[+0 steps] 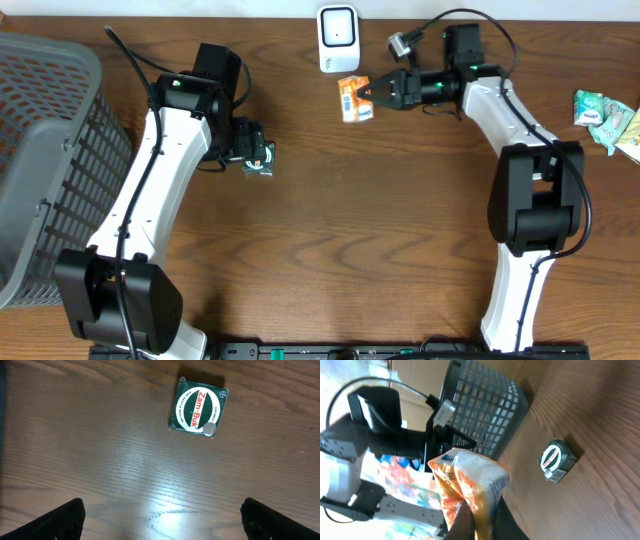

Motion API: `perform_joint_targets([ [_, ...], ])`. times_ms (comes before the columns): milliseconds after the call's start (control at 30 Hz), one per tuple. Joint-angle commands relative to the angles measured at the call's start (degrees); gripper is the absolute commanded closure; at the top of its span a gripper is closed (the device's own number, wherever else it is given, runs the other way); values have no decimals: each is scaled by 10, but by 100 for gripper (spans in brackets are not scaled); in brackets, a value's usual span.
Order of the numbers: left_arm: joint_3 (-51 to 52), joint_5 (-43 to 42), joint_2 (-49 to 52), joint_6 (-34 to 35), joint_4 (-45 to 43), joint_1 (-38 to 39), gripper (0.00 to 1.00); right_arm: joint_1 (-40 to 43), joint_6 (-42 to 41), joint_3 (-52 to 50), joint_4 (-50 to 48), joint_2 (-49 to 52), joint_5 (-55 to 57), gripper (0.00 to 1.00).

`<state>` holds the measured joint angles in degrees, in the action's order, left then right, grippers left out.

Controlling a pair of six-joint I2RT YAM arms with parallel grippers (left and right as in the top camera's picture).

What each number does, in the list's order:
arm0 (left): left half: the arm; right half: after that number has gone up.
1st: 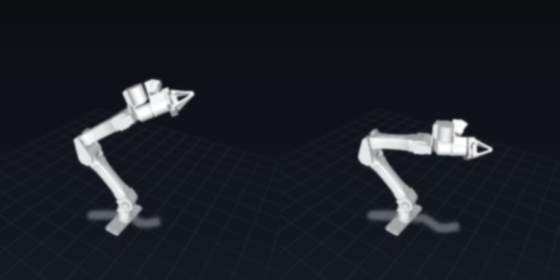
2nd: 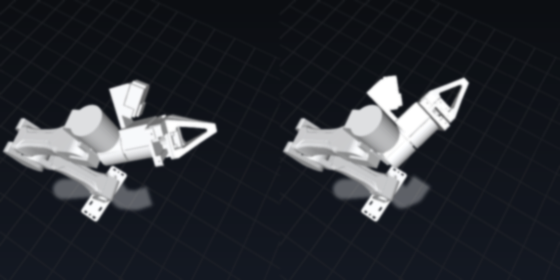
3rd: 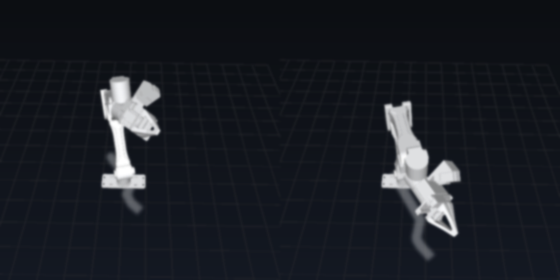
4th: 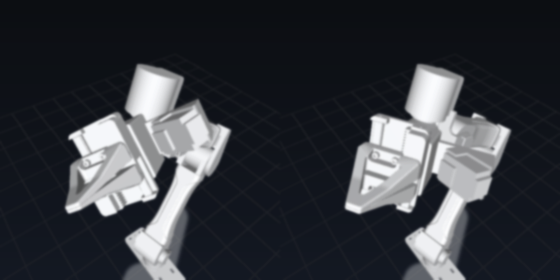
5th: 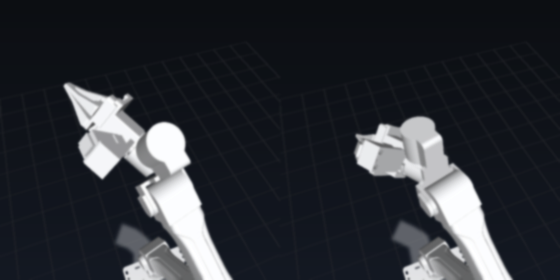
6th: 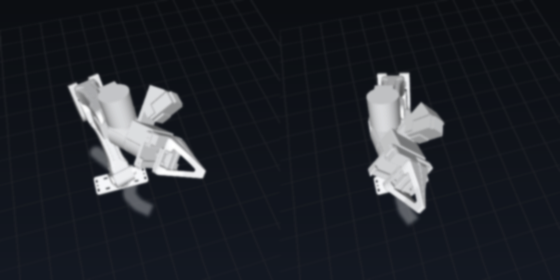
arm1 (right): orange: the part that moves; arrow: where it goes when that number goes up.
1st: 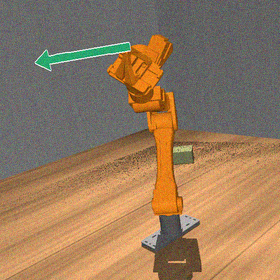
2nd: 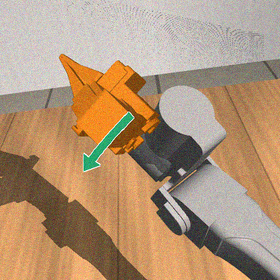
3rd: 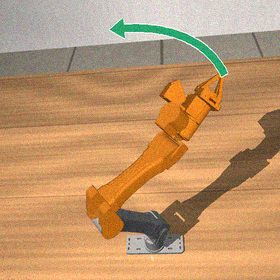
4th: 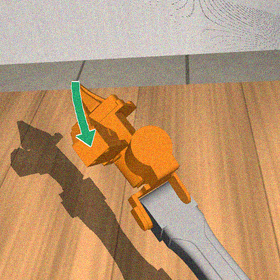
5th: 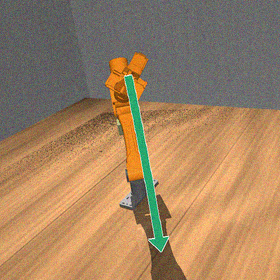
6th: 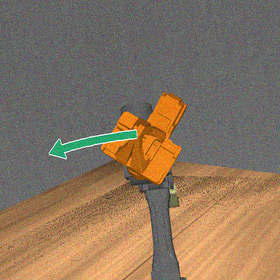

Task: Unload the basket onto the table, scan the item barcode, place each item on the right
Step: 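Lift the orange pack and hold it in front of the scanner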

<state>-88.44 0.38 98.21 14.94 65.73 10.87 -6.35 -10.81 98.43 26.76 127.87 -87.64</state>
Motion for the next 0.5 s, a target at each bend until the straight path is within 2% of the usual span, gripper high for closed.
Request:
perform_joint_targets([
  [0, -8, 5, -2, -3, 2, -3, 2, -5, -25, 2, -21, -12, -18, 99],
  [67, -8, 5, -2, -3, 2, -3, 2, -6, -37, 2, -28, -12, -10, 99],
  [133, -8, 5, -2, -3, 2, -3, 3, -11, -69, 2, -28, -12, 34, 99],
  [233, -8, 5, -2, -3, 2, -3, 2, -24, -74, 2, -27, -12, 98, 99],
  [300, -8, 5, -2, -3, 2, -3, 2, -44, -74, 2, -26, -14, 182, 98],
  [333, -8, 5, -2, -3, 2, -3, 2, -58, -71, 2, -23, -17, 264, 98],
  [400, -8, 5, -2, -3, 2, -3, 2, -71, -63, 2, -19, -22, 350, 98],
  [433, -8, 5, -2, -3, 2, -3, 2, -90, -34, 12, 4, -31, 496, 98],
  [467, -8, 5, -2, -3, 2, -3, 2, -102, -17, 23, 23, -35, 574, 98],
])
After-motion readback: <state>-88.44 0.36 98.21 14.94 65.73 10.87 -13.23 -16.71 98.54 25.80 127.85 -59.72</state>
